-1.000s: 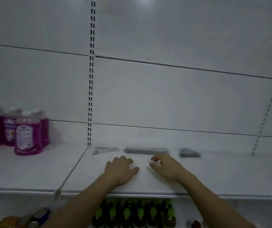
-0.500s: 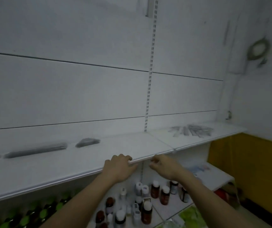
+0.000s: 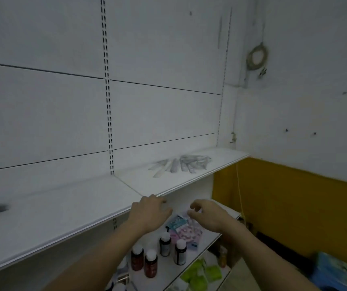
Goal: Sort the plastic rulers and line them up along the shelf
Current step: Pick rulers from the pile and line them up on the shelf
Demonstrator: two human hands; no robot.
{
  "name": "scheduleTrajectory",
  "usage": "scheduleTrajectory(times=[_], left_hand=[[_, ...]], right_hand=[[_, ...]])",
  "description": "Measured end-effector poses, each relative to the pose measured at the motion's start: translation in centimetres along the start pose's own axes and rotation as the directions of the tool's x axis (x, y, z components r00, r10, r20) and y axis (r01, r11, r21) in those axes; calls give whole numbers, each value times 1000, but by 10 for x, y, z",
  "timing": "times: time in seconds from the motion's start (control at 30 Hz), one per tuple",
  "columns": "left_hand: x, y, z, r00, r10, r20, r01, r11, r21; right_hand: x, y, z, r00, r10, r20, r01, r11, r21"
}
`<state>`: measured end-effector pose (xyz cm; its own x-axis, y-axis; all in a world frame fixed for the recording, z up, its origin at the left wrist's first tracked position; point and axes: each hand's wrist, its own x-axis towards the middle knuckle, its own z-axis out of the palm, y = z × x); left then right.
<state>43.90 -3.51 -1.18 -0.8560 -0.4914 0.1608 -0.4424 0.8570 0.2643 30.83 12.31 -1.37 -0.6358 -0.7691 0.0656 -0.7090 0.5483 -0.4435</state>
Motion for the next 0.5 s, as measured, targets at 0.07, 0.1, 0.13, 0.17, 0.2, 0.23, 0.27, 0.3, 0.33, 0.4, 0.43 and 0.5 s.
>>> scheduleTrajectory(times=[0.07,0.1,0.13,0.17,0.2,0.23,0.27,0.3,0.33,0.4,0.43,0.5], left_hand=[[36,10,14,1000,12,-11,-12,1000,-14],[54,15,20,1000,16,-13,-16,1000,-27],[73,19,26,1000,15,-15,-15,999,-45],[93,24,31,1000,10,-18,-12,998,-65],[112,28,35,1000,8,-20,-9,996,-84],[132,32,40,1000,10,-26,-12,995,-99],[150,37,44,999,11,-36,-15,993,-114],[167,40,47,999,10,-54,-17,991,-131],[184,44,50,997,4,-71,-14,989,-145],[215,51,57,996,-14,-86,-1,986,-166],[228,55,60,996,-21,-89,5,985,-172],[254,62,67,995,-29,-94,13,986,-167]], right_hand=[[25,23,-6,1000,5,12,-5,1000,-9],[38,34,-9,1000,8,20,-7,1000,-24],[51,46,-12,1000,10,28,-9,999,-40],[65,58,-17,999,11,35,-9,998,-60],[80,70,-23,999,16,37,-13,997,-79],[94,82,-29,999,24,34,-21,996,-89],[108,94,-35,999,32,27,-30,996,-85],[122,106,-41,999,36,12,-35,997,-73],[135,118,-45,999,36,1,-36,997,-63],[158,139,-52,999,33,-2,-33,998,-49],[168,149,-53,1000,27,4,-27,999,-42],[189,166,-56,1000,3,7,-3,1000,-22]])
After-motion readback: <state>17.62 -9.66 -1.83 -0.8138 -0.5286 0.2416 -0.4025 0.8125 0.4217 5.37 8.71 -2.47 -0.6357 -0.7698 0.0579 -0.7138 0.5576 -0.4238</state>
